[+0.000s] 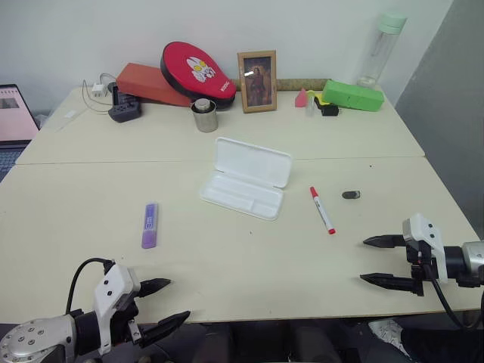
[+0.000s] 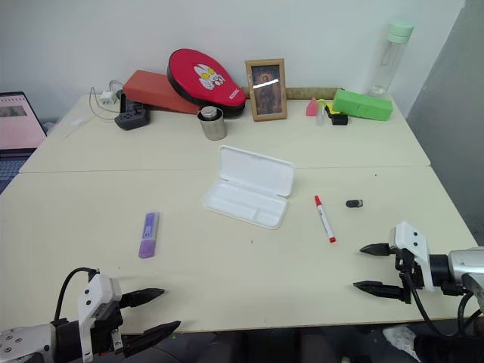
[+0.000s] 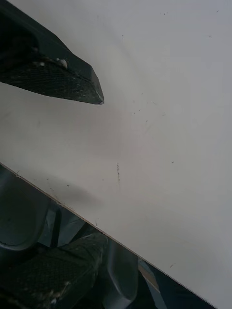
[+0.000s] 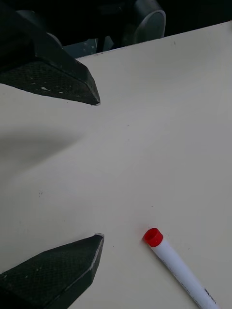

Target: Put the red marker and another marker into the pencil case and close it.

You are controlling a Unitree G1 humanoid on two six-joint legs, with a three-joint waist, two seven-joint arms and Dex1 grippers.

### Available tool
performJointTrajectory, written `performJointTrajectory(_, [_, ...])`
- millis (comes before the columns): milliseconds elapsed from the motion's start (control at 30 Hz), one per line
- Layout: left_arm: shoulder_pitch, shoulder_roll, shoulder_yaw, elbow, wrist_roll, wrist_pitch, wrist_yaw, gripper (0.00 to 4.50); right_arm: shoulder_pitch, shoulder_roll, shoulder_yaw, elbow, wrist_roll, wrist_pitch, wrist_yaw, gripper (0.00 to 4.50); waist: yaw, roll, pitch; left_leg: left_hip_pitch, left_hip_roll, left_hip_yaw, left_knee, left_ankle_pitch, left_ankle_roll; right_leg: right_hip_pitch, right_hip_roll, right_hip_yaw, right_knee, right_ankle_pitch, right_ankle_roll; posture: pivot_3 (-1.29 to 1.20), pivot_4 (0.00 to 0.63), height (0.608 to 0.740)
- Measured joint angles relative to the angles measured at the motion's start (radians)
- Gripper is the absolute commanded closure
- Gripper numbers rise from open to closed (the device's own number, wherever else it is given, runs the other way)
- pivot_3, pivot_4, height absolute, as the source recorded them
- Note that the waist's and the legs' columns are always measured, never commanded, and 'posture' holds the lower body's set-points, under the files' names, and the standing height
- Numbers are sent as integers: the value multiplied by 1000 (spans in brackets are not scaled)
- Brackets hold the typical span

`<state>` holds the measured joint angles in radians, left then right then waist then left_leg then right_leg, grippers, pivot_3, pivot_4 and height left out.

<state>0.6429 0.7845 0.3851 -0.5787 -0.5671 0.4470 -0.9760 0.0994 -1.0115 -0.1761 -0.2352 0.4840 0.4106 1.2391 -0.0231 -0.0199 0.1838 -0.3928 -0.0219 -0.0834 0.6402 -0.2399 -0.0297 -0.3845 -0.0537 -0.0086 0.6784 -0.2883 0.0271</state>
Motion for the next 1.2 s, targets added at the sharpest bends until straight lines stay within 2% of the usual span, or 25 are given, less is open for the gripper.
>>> performJointTrajectory(1000, [-29, -3, 0, 27, 11, 2, -16, 0, 6, 0, 2, -7, 2, 6, 9, 35, 0, 0, 0, 0, 0, 0, 0, 0, 0, 0, 0, 0, 0, 0, 0, 0, 150, 740])
performJointTrajectory(1200, [-72, -17, -4, 27, 19, 3, 4, 0, -16, 19, 4, -36, 15, 23, -5, 35, 0, 0, 0, 0, 0, 0, 0, 0, 0, 0, 0, 0, 0, 0, 0, 0, 150, 740])
